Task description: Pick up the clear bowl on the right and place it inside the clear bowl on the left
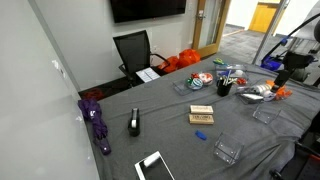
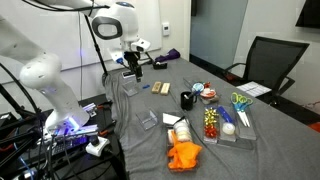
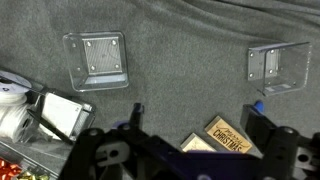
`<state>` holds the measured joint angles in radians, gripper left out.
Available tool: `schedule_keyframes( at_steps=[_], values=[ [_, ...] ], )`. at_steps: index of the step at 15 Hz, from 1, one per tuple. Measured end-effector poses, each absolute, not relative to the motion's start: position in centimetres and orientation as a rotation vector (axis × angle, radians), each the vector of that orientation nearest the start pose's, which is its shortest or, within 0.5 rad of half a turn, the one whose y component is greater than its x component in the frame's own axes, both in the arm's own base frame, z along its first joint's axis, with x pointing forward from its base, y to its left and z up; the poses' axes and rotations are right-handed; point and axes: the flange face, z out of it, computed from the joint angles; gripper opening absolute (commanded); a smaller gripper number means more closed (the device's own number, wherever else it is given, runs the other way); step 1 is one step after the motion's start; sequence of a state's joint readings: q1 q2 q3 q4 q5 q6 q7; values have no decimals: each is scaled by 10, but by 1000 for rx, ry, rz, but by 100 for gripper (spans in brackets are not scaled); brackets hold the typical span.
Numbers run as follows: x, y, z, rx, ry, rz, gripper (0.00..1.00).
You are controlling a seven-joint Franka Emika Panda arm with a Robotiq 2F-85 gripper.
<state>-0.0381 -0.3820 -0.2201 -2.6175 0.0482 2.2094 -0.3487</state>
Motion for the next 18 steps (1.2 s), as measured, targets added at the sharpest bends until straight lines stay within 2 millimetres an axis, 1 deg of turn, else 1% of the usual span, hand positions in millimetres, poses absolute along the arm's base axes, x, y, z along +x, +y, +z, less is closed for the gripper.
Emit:
schedule_keyframes(
  at_steps=[2,4,11,15,18],
  values=[
    [389,-97,369,-3024,-90,-19,100],
    [393,-97,361,-3035,-65,-31,100],
    [402,-99,319,-3060,-47,22,100],
    [403,-104,296,-3074,-80,53,100],
    [404,-110,280,-3088,-120,41,100]
  ],
)
